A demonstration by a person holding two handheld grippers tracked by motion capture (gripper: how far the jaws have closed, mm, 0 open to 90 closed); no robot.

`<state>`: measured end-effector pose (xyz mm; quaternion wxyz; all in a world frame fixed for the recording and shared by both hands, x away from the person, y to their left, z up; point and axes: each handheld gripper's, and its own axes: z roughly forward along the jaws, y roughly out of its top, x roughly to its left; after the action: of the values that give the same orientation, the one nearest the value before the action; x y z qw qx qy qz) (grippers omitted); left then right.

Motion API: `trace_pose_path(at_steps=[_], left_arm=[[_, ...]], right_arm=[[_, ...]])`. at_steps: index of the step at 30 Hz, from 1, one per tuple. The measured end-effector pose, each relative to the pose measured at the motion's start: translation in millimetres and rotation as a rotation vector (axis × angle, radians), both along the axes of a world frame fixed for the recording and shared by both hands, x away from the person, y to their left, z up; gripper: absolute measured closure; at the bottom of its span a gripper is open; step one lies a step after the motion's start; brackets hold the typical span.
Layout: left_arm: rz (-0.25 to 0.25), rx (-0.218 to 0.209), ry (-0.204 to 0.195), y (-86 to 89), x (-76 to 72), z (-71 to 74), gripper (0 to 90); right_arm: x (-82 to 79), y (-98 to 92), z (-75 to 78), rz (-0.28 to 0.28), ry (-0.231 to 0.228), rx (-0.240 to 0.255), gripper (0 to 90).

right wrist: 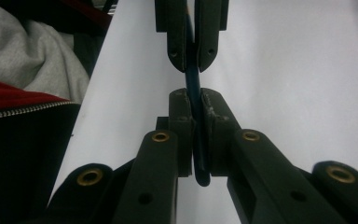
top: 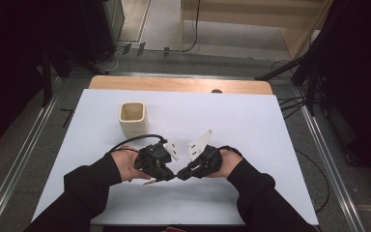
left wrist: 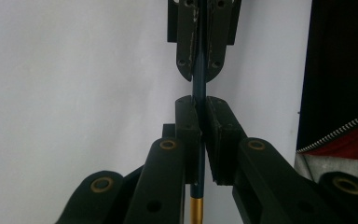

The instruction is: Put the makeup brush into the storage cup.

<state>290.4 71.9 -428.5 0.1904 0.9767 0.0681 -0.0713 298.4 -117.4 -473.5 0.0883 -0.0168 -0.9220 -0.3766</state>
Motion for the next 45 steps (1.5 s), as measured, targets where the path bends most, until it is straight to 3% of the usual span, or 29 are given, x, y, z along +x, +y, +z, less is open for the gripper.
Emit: trace_pose_path(at_steps=[8,11,12,15,18,19,22,23,24,27,32,36,38,39,41,45], left_arm=[[0.010,-0.023,0.012,2.7,1.8,2.5,82.8],[0.037,-0.047,0.016,5.1,4.4,4.6,66.5],[0.070,-0.063,0.015,7.7,7.7,6.3,64.5],[0.092,-0.082,0.021,11.2,10.7,8.6,56.4],[0.133,-0.158,0.019,21.3,15.4,13.8,49.6],[0.133,-0.158,0.019,21.3,15.4,13.8,47.3],[0.175,-0.210,-0.012,32.5,17.7,16.8,43.0],[0.175,-0.210,-0.012,32.5,17.7,16.8,42.3],[0.191,-0.238,-0.026,37.5,17.6,17.2,40.4],[0.214,-0.255,-0.049,42.9,17.7,17.5,37.6],[0.286,-0.274,-0.001,51.5,20.4,14.5,35.5],[0.317,-0.283,0.002,55.7,17.8,12.2,32.5],[0.330,-0.289,-0.003,56.5,16.7,12.2,32.0],[0.340,-0.295,0.000,58.5,15.9,12.1,31.0],[0.352,-0.301,0.001,59.9,15.2,12.1,30.4],[0.397,-0.324,0.022,64.8,14.4,10.5,28.7]], right_arm=[[-0.4,-1.7,1.5,0.003,-0.009,0.016,85.4],[1.0,-4.8,2.1,-0.015,-0.004,0.006,85.6],[1.8,-6.0,1.7,-0.026,-0.009,0.003,85.6],[2.5,-8.7,2.4,-0.037,-0.005,-0.002,85.6],[2.9,-13.5,4.6,-0.068,-0.009,-0.006,85.5],[2.9,-13.5,4.6,-0.068,-0.009,-0.006,85.5],[1.8,-19.9,7.6,-0.122,-0.008,-0.021,85.6],[1.8,-19.9,7.6,-0.122,-0.008,-0.021,85.6],[-0.7,-23.8,8.3,-0.170,-0.002,-0.008,85.6],[-3.9,-26.6,6.2,-0.193,-0.013,-0.006,85.6],[-7.6,-34.3,3.2,-0.304,-0.004,-0.016,85.6],[-16.2,-39.9,2.8,-0.409,0.024,-0.020,85.6],[-18.4,-40.9,2.2,-0.424,0.032,-0.024,85.6],[-24.2,-43.3,1.4,-0.476,0.054,-0.020,85.6],[-25.7,-44.1,1.1,-0.490,0.056,-0.018,85.6],[-35.8,-47.9,3.0,-0.573,0.053,0.008,85.6]])
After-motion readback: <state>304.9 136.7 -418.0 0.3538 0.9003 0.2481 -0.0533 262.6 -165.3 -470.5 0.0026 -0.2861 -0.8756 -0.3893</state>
